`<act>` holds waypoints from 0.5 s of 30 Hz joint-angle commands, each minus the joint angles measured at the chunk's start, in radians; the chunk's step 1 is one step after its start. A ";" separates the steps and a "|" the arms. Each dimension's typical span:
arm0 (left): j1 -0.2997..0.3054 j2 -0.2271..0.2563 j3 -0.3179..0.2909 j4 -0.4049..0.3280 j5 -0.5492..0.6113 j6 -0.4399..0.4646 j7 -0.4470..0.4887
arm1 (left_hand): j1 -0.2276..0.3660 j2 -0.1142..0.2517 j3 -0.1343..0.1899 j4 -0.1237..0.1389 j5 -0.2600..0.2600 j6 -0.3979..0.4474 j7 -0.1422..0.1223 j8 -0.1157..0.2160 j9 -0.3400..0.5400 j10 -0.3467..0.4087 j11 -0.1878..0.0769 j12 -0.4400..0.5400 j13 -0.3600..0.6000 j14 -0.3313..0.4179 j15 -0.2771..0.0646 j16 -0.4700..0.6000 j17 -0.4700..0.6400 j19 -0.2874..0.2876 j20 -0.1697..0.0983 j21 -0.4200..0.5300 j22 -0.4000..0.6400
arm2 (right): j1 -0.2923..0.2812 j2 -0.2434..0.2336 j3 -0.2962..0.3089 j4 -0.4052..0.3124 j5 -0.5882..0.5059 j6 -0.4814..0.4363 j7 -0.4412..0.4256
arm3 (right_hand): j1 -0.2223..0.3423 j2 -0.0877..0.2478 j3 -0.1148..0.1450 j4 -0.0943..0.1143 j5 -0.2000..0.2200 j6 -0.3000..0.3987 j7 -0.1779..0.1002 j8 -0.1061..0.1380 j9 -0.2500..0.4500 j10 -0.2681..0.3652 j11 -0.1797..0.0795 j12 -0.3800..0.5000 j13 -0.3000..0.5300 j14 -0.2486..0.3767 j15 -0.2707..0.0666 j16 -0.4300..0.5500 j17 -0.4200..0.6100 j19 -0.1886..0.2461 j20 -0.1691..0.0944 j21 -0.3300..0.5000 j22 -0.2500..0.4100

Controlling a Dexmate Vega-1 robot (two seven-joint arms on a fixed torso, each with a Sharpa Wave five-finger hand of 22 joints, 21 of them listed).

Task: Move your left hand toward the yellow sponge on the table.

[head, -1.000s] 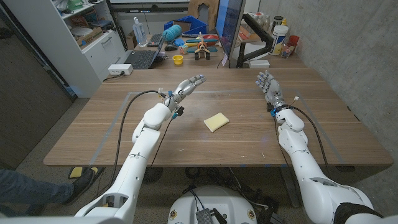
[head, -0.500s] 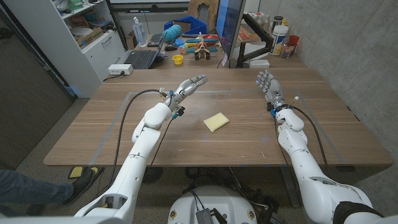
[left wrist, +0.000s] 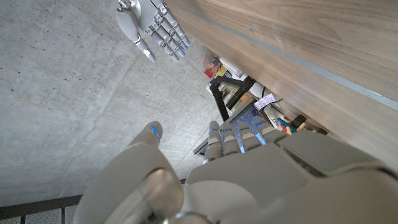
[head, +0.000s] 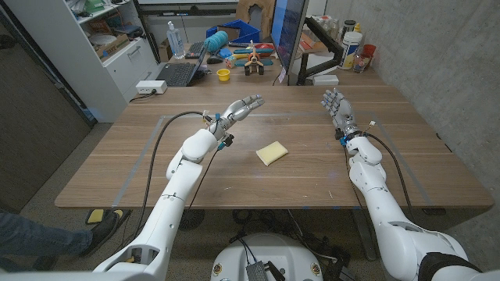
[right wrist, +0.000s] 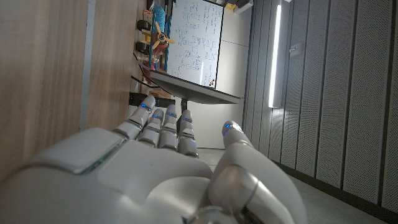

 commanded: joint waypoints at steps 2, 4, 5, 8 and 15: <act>0.008 0.012 0.029 -0.021 0.038 -0.006 -0.006 | 0.016 0.000 0.001 -0.009 -0.002 0.009 -0.003 0.003 0.002 0.013 -0.001 0.001 0.004 0.004 0.001 0.003 0.003 -0.003 0.008 -0.005 0.002 | -0.004 0.000 0.006 0.000 0.007 0.005 0.006 | 0.003 0.010 -0.005 -0.001 0.005 0.005 -0.007 0.004 0.001 0.011 0.000 0.003 0.002 0.009 -0.001 0.002 0.003 0.008 -0.002 -0.002 0.003; 0.009 0.014 0.033 -0.025 0.045 -0.004 -0.006 | 0.017 0.001 0.001 -0.009 -0.002 0.010 -0.003 0.003 0.002 0.010 -0.002 0.000 0.004 0.003 0.000 0.003 0.003 -0.004 0.009 -0.006 0.002 | -0.004 0.000 0.006 0.000 0.009 0.005 0.007 | 0.003 0.010 -0.005 0.000 0.005 0.005 -0.007 0.004 0.001 0.011 -0.001 0.003 0.002 0.009 -0.001 0.002 0.003 0.009 -0.002 -0.002 0.003; 0.010 0.014 0.035 -0.027 0.047 -0.003 -0.006 | 0.017 0.001 0.001 -0.010 -0.002 0.010 -0.003 0.003 0.002 0.011 -0.002 0.000 0.004 0.004 0.000 0.003 0.003 -0.003 0.008 -0.006 0.002 | -0.004 0.000 0.007 0.000 0.010 0.005 0.007 | 0.003 0.010 -0.005 -0.001 0.006 0.005 -0.007 0.004 0.001 0.010 -0.002 0.003 0.002 0.009 0.000 0.001 0.003 0.009 -0.001 -0.002 0.003; 0.012 0.017 0.040 -0.033 0.054 0.000 -0.008 | 0.019 0.001 0.001 -0.011 -0.003 0.010 -0.003 0.003 0.002 0.011 -0.001 0.000 0.004 0.003 0.001 0.003 0.003 -0.004 0.011 -0.007 0.002 | -0.004 0.000 0.007 0.000 0.011 0.007 0.009 | 0.003 0.010 -0.005 -0.001 0.006 0.005 -0.007 0.004 0.001 0.011 -0.002 0.003 0.002 0.009 -0.002 0.001 0.003 0.009 -0.001 -0.003 0.003; 0.015 0.025 0.054 -0.044 0.077 0.001 -0.007 | 0.023 0.002 0.002 -0.013 -0.004 0.011 -0.005 0.002 0.002 0.012 -0.002 0.000 0.004 0.003 0.001 0.002 0.002 -0.006 0.012 -0.010 0.002 | -0.006 0.000 0.009 0.000 0.015 0.008 0.011 | 0.003 0.009 -0.005 -0.001 0.006 0.005 -0.007 0.004 0.001 0.011 -0.003 0.003 0.002 0.010 0.000 0.001 0.003 0.010 0.000 -0.005 0.003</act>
